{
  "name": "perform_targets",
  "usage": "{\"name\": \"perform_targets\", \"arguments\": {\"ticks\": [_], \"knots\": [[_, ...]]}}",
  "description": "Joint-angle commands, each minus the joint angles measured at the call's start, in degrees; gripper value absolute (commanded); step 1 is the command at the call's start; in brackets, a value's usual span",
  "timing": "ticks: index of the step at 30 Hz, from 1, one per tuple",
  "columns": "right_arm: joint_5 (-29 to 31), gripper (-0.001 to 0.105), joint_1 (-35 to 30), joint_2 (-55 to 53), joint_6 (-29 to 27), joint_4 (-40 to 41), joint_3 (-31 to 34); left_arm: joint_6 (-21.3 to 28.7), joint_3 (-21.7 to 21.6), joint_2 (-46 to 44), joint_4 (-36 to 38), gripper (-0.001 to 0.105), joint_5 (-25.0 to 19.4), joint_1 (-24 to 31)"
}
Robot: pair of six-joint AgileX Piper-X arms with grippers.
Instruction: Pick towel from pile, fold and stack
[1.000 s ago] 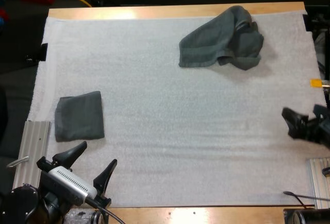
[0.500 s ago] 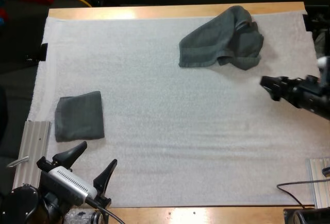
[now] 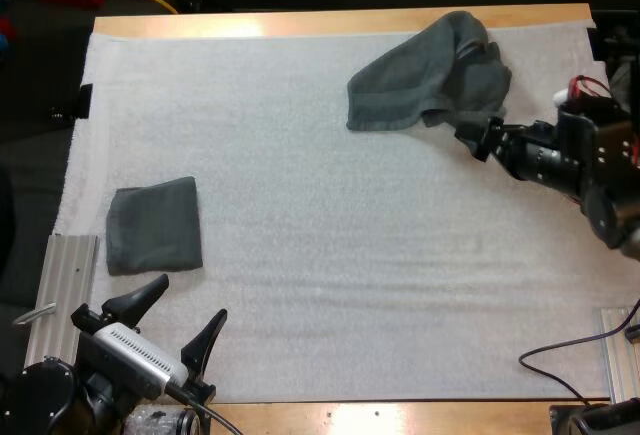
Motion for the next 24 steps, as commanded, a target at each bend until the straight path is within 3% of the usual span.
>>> {"name": "perform_targets", "arguments": {"ticks": [1,19,24], "knots": [[0.0,0.075,0.2,0.8,1.2,-1.9,-0.5,0.1,-0.4,0.1,0.1,0.069,0.7,-0.2],[0.1,0.075,0.3,15.8,13.4,-18.5,-0.6,0.1,-0.4,0.1,0.1,0.069,0.7,-0.2],[-0.1,0.075,0.4,20.9,14.9,-19.9,-3.4,0.1,-0.4,0.1,0.1,0.069,0.7,-0.2]]}}
